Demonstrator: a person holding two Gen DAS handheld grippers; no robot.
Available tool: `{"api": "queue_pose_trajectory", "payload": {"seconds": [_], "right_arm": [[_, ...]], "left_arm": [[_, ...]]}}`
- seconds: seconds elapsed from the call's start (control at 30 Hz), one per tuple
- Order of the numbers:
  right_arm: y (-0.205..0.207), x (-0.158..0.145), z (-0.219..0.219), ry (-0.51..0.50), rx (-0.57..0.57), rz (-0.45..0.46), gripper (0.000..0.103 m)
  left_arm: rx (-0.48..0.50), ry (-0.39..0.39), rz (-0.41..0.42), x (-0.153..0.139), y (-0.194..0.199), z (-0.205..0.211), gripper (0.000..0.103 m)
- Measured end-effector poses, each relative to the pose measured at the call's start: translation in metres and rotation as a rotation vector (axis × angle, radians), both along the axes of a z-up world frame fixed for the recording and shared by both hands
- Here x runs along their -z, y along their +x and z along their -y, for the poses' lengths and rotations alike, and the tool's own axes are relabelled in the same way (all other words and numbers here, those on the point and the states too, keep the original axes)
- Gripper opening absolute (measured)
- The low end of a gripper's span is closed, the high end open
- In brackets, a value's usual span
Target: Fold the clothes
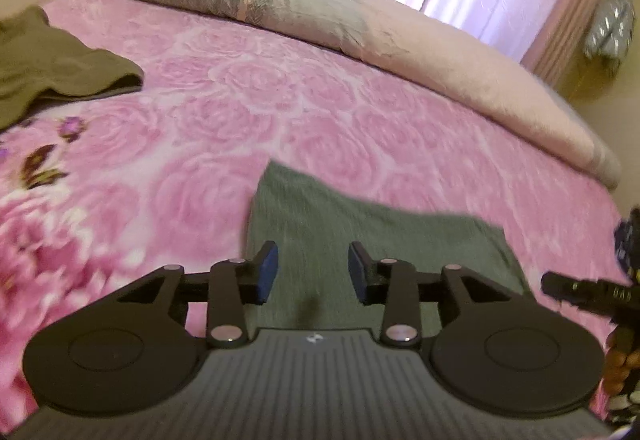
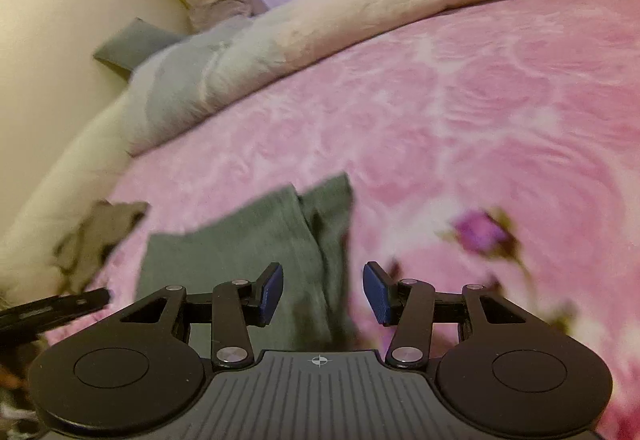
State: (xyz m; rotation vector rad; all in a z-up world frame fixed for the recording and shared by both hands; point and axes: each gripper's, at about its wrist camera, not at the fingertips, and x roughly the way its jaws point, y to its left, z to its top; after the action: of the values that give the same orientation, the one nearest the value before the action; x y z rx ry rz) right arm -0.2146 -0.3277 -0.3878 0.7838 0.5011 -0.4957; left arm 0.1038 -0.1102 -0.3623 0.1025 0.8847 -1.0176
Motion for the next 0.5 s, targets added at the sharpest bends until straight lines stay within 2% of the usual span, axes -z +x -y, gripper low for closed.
{"api": "queue_pose_trajectory", "payload": {"seconds": [0.1, 0.17, 0.23, 0.27, 0.3, 0.37, 0.5], "right_arm": [[0.017, 0.009, 0.020, 0.029, -0.050, 0.045, 0.045], [0.024, 0.018, 0.030, 0.059, -0.073, 0.050, 0.032], [0.032, 0.027, 0.040, 0.090, -0.097, 0.056, 0.031], [0.034, 0.030, 0.043, 0.099, -0.107, 0.063, 0.024], [0.034, 0.033, 0.045, 0.106, -0.118, 0.076, 0.005], [0.034, 0.037, 0.048, 0.112, -0.129, 0.098, 0.001], [0.036, 0.043, 0.050, 0.084, -0.110, 0.089, 0.000]], "left_arm": [[-0.016, -0.010, -0.041, 0.015, 0.028, 0.016, 0.036], [-0.010, -0.009, -0.060, 0.024, 0.040, 0.024, 0.036], [0.004, -0.010, -0.067, 0.031, 0.049, 0.031, 0.032], [0.019, -0.010, -0.069, 0.033, 0.052, 0.034, 0.017], [0.033, -0.009, -0.071, 0.036, 0.054, 0.037, 0.003], [0.047, -0.010, -0.067, 0.040, 0.056, 0.041, 0.000], [0.002, 0.021, 0.027, 0.049, 0.055, 0.041, 0.000]]}}
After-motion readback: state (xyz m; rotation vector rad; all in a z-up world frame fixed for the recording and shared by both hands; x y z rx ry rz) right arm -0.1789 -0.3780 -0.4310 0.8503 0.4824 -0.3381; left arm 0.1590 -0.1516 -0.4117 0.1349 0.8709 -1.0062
